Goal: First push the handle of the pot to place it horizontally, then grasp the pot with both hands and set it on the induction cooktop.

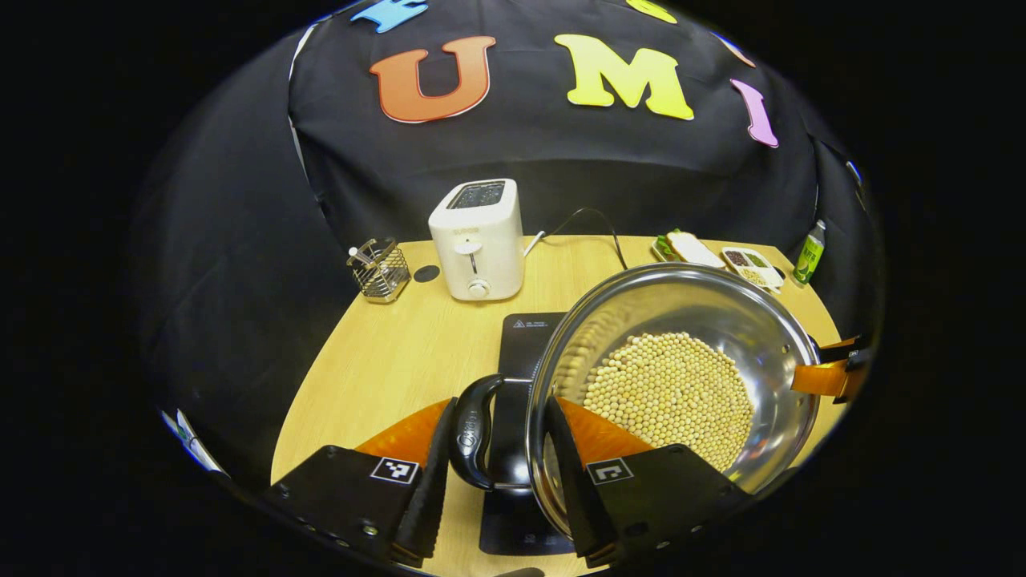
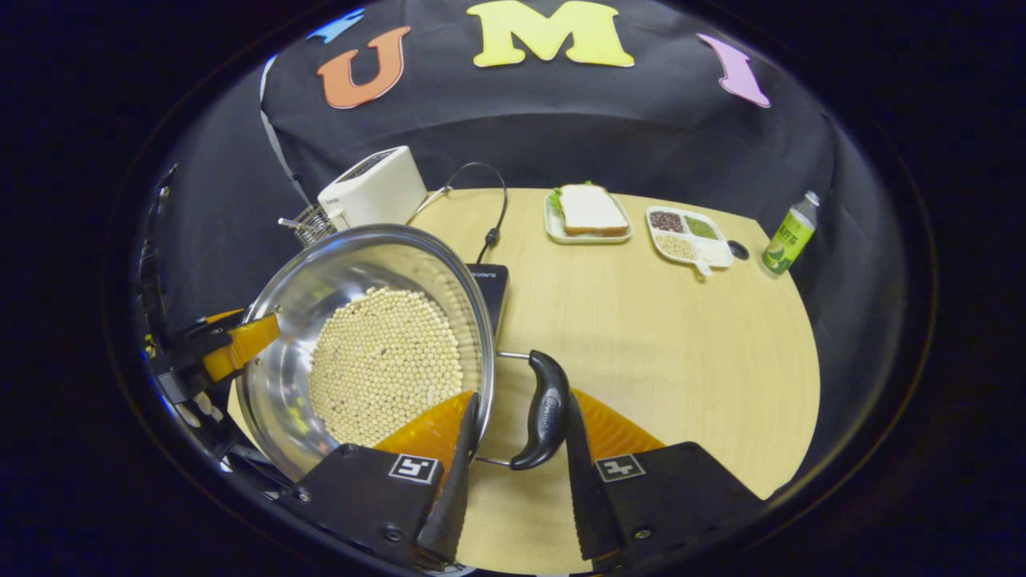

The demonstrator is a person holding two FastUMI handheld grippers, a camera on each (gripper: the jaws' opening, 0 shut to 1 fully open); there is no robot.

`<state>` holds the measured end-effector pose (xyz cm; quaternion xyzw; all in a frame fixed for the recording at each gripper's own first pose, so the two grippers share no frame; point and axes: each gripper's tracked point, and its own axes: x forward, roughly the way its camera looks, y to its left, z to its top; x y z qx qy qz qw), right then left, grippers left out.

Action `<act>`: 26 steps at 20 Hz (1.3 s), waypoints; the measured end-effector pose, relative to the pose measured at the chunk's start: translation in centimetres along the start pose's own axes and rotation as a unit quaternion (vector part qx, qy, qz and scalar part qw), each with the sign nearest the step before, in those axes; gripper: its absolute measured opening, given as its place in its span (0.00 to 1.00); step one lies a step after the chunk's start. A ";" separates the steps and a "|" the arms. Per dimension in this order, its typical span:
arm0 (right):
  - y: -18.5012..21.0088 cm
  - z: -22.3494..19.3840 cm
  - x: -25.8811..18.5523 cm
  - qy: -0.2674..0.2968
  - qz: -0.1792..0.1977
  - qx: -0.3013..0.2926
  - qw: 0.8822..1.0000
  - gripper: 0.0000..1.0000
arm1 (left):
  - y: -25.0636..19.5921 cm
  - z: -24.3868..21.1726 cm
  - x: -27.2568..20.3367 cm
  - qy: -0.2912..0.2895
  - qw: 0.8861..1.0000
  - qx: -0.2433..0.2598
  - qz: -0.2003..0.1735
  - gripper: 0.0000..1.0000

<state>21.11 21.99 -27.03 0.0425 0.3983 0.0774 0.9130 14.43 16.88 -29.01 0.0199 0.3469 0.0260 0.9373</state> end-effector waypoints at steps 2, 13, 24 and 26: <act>0.6 0.6 0.9 0.004 -0.001 -0.001 1.000 0.55 | 0.6 0.2 1.0 0.002 1.000 -0.002 0.003 0.61; 1.2 0.6 3.0 0.024 -0.015 0.008 1.000 0.55 | 0.8 -0.7 3.8 0.016 1.000 0.005 -0.002 0.61; 1.2 0.4 3.0 -0.007 -0.026 0.016 1.000 0.56 | 0.8 -0.8 4.1 0.001 1.000 0.017 -0.004 0.63; 1.1 0.5 3.0 -0.010 -0.023 0.022 0.999 0.58 | 0.9 -0.9 4.1 0.001 1.000 0.017 -0.004 0.63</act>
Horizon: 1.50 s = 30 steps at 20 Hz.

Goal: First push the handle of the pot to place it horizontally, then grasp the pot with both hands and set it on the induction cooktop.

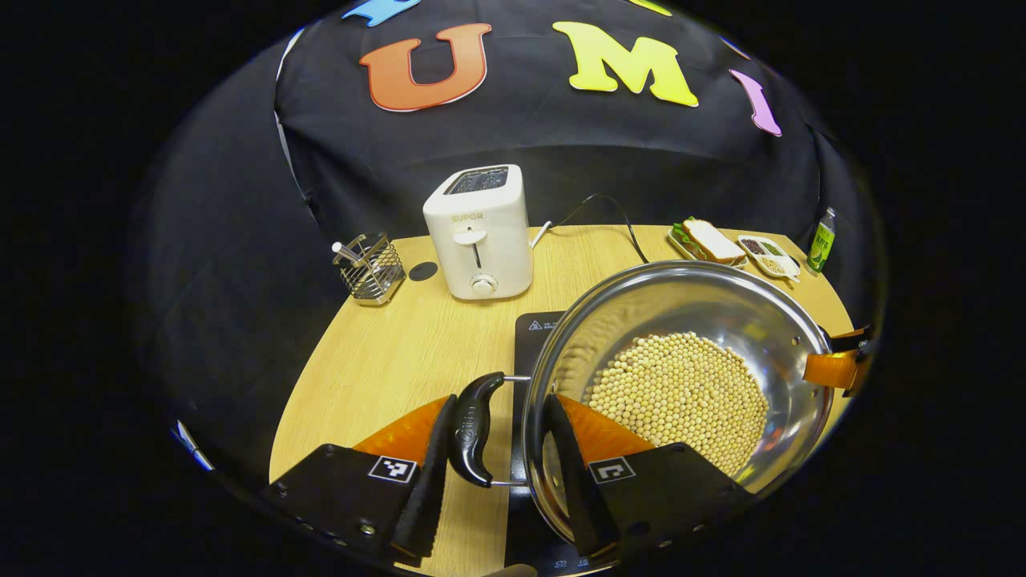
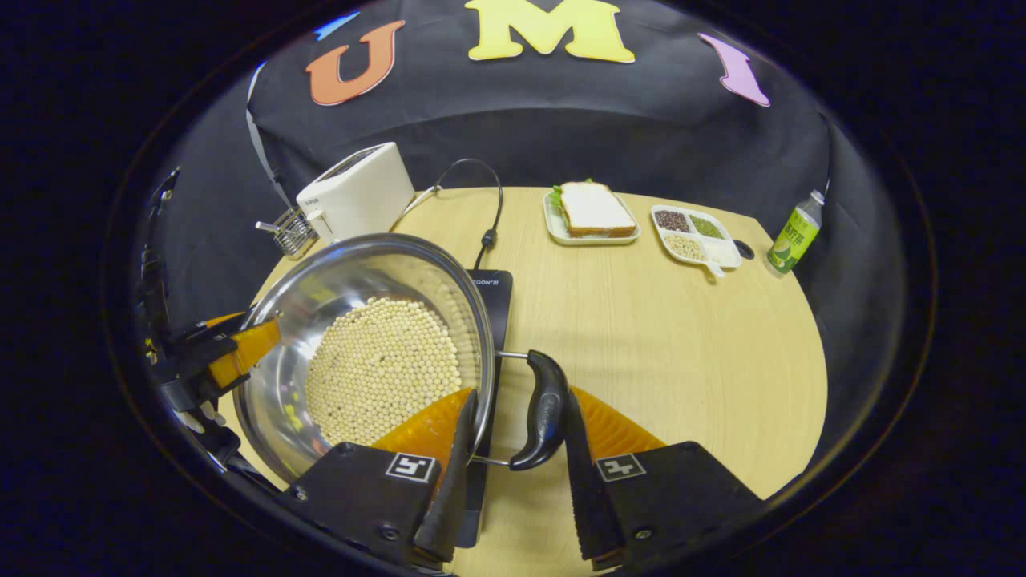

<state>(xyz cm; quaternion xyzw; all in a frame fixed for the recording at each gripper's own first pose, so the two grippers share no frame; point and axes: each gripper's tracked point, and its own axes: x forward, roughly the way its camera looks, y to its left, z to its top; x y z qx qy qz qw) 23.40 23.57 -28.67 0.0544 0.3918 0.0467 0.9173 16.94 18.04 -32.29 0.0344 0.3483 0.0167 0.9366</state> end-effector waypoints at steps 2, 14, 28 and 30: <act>0.0 0.1 0.1 0.001 0.004 0.004 1.000 0.58 | 0.0 -0.1 -0.1 0.000 1.000 -0.002 -0.002 0.64; -0.9 3.3 -5.0 -0.092 -0.005 -0.055 0.994 0.80 | 0.4 3.8 -4.8 -0.091 0.996 -0.001 0.013 0.92; -4.2 4.4 -15.0 -0.181 -0.006 -0.074 0.981 0.80 | -3.3 7.4 -15.0 -0.179 0.984 -0.004 0.014 0.92; -5.2 4.8 -16.9 -0.198 -0.007 -0.077 0.977 0.77 | -4.7 8.6 -16.8 -0.196 0.980 -0.008 0.007 0.92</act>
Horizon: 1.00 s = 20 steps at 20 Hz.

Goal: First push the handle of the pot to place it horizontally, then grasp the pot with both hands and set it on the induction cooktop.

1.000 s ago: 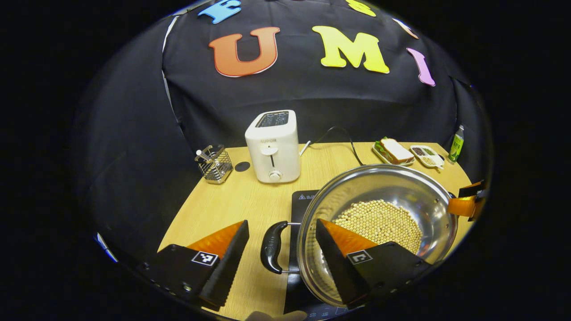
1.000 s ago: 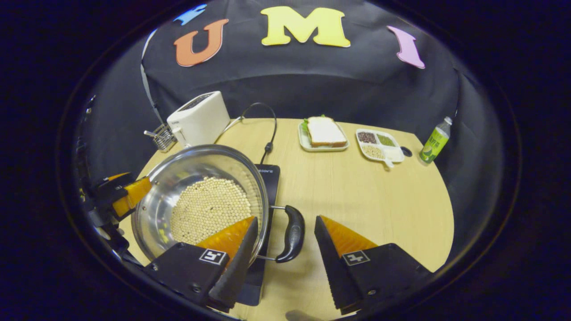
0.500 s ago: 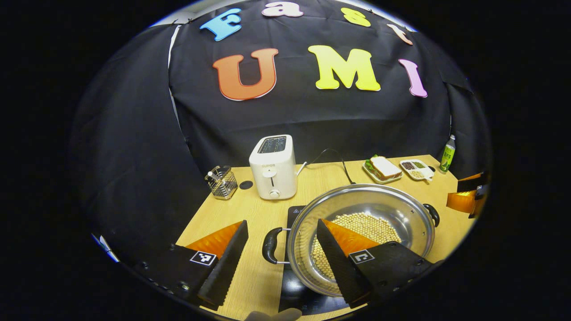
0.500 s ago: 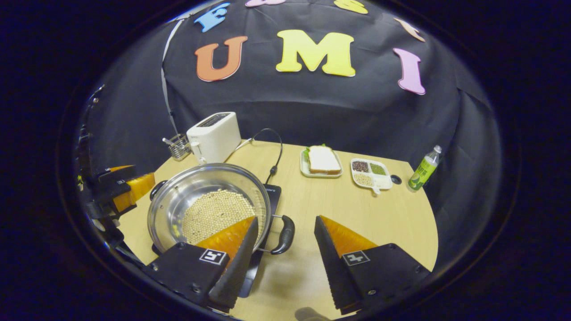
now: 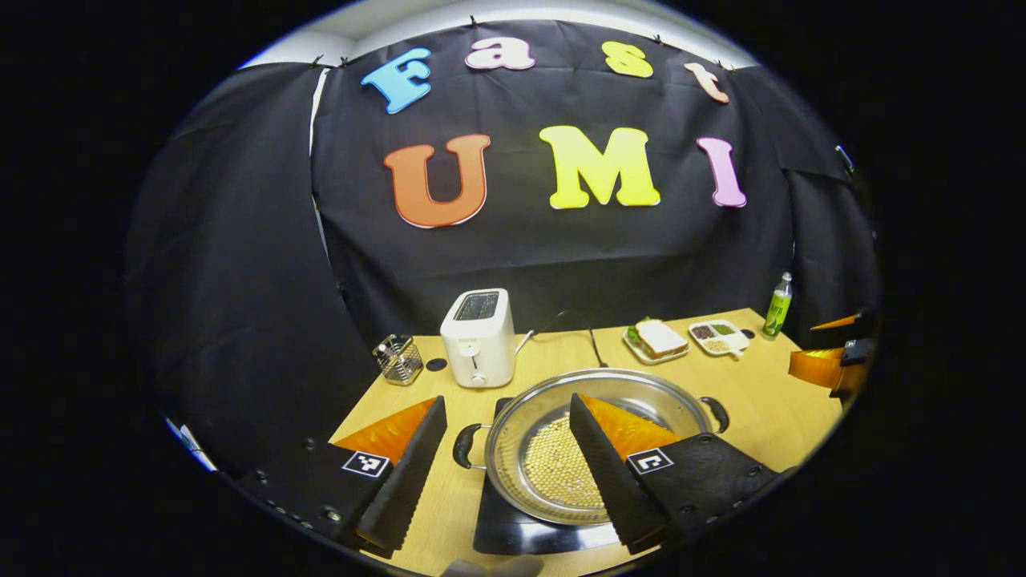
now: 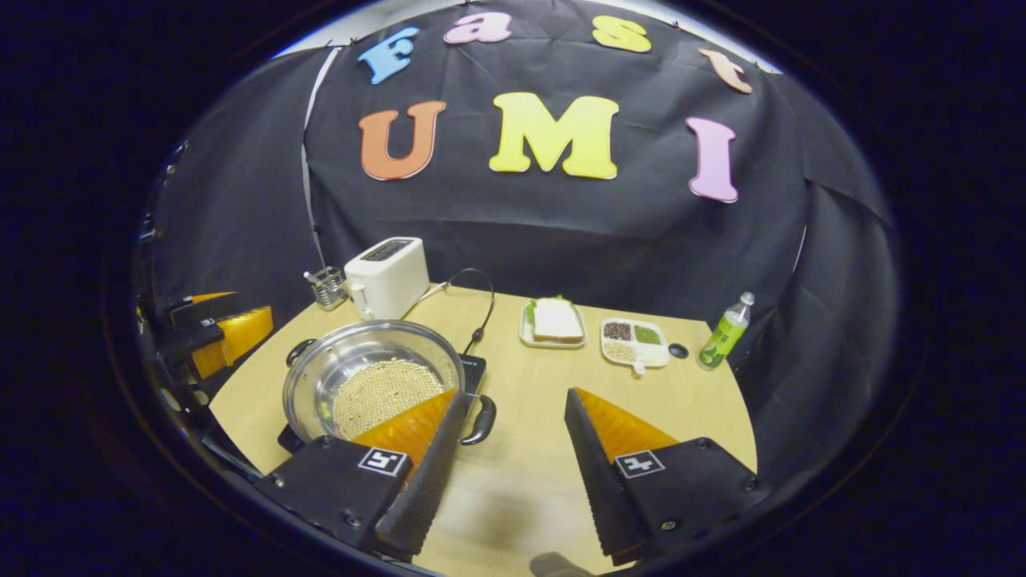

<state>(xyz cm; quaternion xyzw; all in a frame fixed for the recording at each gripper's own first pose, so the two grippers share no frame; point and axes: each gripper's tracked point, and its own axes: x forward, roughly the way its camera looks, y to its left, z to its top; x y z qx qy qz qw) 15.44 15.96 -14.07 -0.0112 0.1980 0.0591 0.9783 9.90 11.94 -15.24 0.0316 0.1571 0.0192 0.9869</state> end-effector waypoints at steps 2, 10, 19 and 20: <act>-1.1 1.1 -1.8 -0.021 -0.002 -0.006 1.000 0.80 | -1.5 1.8 -1.6 -0.014 1.000 -0.006 -0.004 0.92; -8.2 5.9 -10.0 -0.099 -0.012 0.009 0.995 1.00 | -8.5 9.1 -7.7 -0.079 0.997 0.001 -0.019 0.92; -16.9 11.6 -18.0 -0.185 -0.037 0.036 0.981 1.00 | -15.9 14.7 -13.3 -0.122 0.992 -0.014 -0.042 0.92; -17.7 12.0 -18.8 -0.193 -0.039 0.036 0.980 0.99 | -16.2 15.4 -13.7 -0.128 0.991 -0.015 -0.040 0.92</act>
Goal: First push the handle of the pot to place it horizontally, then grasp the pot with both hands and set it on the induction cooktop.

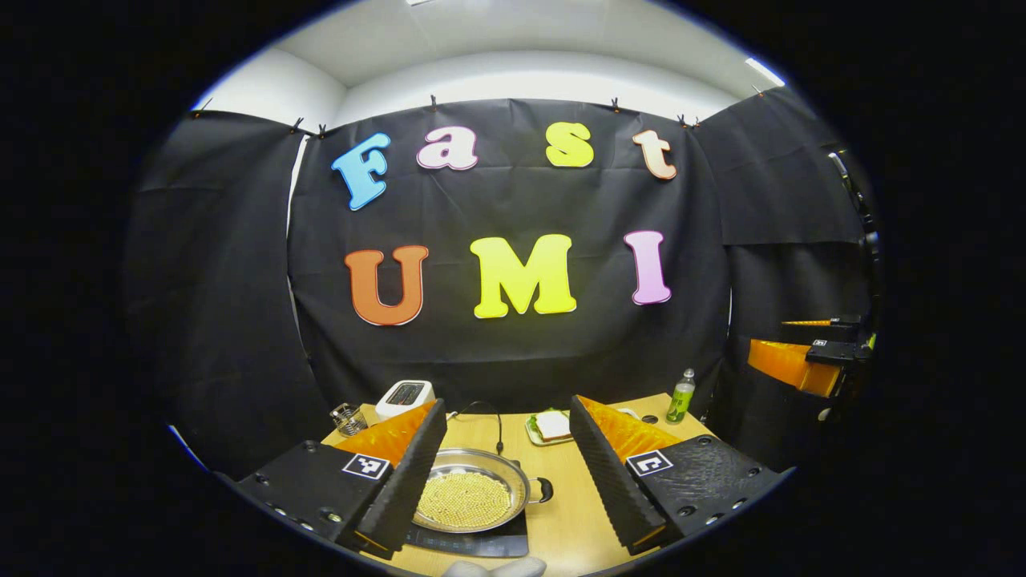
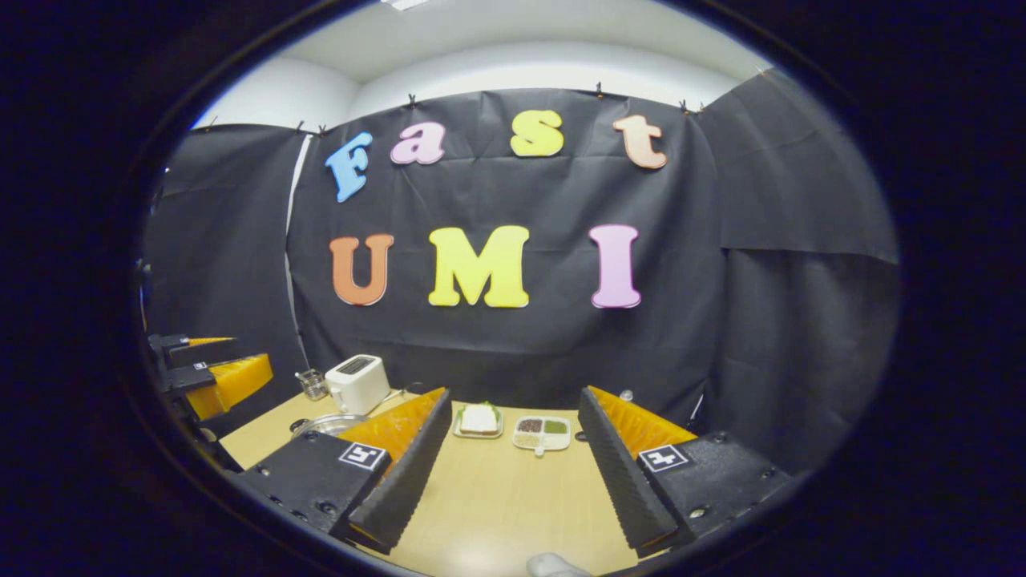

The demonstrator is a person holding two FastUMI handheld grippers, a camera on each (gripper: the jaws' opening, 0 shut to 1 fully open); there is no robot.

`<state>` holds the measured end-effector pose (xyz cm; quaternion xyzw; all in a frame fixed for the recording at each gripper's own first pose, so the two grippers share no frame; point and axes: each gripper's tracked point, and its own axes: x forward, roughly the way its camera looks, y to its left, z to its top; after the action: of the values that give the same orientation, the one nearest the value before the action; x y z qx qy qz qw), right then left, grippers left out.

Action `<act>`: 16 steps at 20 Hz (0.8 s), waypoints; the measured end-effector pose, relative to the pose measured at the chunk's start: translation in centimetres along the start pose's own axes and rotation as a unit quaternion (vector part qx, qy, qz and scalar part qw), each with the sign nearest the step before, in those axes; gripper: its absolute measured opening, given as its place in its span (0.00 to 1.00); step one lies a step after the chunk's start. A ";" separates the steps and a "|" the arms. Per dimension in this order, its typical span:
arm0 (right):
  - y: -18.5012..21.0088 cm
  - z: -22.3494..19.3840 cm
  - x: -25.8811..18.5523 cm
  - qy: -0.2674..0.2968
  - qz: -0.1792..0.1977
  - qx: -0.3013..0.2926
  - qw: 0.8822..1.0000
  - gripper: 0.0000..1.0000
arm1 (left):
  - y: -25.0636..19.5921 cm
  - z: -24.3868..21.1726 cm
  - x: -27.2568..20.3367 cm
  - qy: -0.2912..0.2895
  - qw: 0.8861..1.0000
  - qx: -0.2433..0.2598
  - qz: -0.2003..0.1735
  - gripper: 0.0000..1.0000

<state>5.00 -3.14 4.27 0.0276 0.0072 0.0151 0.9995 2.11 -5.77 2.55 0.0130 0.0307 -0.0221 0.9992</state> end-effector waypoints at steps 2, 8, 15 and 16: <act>-1.4 0.8 -0.9 -0.011 -0.003 0.005 1.000 1.00 | -0.7 0.9 -0.4 -0.007 1.000 -0.004 0.002 0.92; -6.0 1.7 -3.1 -0.023 -0.024 0.017 0.999 1.00 | -1.9 2.7 -1.6 -0.021 1.000 -0.009 0.015 0.91; -9.6 2.2 -4.8 -0.034 -0.044 0.022 0.998 1.00 | -3.4 3.5 -2.5 -0.031 0.999 -0.004 0.018 0.91; -10.0 2.3 -5.0 -0.036 -0.047 0.023 0.998 1.00 | -3.5 3.6 -2.5 -0.032 0.999 -0.002 0.018 0.91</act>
<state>0.37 -13.38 6.08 0.0511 -0.0274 -0.0333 0.9978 -0.36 -9.22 6.18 0.0109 -0.0012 -0.0042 0.9999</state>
